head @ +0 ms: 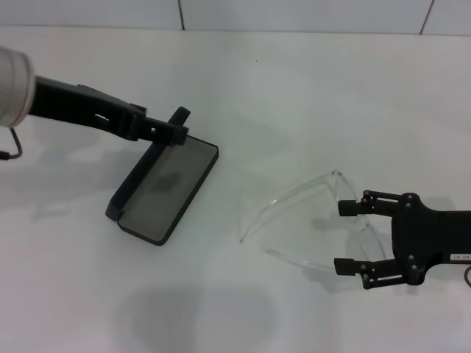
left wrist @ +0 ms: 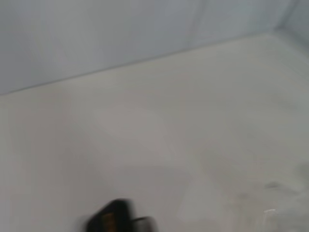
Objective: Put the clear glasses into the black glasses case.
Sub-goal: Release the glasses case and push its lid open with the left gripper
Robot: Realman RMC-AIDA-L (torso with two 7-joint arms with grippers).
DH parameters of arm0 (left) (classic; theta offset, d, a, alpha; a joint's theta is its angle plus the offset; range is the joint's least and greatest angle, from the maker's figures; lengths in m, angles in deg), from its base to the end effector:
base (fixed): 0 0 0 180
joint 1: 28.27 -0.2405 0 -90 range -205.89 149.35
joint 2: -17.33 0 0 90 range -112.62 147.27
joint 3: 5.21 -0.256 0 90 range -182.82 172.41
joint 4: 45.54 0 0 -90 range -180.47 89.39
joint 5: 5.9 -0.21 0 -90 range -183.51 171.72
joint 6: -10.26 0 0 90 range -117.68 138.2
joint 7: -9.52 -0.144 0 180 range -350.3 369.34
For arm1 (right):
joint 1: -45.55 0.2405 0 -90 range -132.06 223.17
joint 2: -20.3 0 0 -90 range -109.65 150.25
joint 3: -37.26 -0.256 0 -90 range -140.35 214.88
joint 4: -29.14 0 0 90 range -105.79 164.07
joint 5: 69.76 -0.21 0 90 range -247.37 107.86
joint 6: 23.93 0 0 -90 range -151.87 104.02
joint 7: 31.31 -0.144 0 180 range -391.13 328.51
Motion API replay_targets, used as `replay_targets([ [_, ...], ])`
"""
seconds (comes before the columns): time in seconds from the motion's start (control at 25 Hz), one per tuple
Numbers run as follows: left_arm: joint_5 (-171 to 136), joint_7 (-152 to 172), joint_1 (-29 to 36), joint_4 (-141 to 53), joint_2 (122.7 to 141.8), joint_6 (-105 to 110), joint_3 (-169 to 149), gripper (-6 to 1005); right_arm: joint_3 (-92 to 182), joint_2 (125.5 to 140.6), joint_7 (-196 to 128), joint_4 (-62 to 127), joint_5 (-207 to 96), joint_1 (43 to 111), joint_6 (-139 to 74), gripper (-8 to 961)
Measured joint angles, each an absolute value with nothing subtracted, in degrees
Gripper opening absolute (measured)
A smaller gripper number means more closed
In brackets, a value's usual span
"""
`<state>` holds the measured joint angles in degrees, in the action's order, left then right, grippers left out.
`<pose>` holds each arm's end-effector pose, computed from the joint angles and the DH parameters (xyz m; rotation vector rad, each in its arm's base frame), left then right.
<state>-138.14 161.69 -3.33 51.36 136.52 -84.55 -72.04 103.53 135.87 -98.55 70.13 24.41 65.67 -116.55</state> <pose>-0.1544 0.3288 0.0668 -2.5288 -1.0713 -0.0578 0.2606 0.2793 -0.0121 -2.9006 0.2715 0.7788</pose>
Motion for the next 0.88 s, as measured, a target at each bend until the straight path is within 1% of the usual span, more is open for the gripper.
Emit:
replay_targets([
  [0.32, -151.5, 173.6, 2.0, 50.1, 136.70, -84.6, -79.8, 857, 104.0, 136.14, -98.8, 69.7, 24.2, 65.7, -116.6, 874],
  [0.72, -160.2, 177.0, 9.0, 34.5, 136.90, -81.8, -83.8, 843, 104.1, 136.14, -98.6, 69.1, 23.1, 65.7, -116.9, 873],
  [0.88, -160.8, 176.9, 10.4, 30.9, 136.92, -80.2, -83.8, 837, 104.1, 136.14, -98.5, 68.5, 23.0, 65.7, -116.9, 873],
])
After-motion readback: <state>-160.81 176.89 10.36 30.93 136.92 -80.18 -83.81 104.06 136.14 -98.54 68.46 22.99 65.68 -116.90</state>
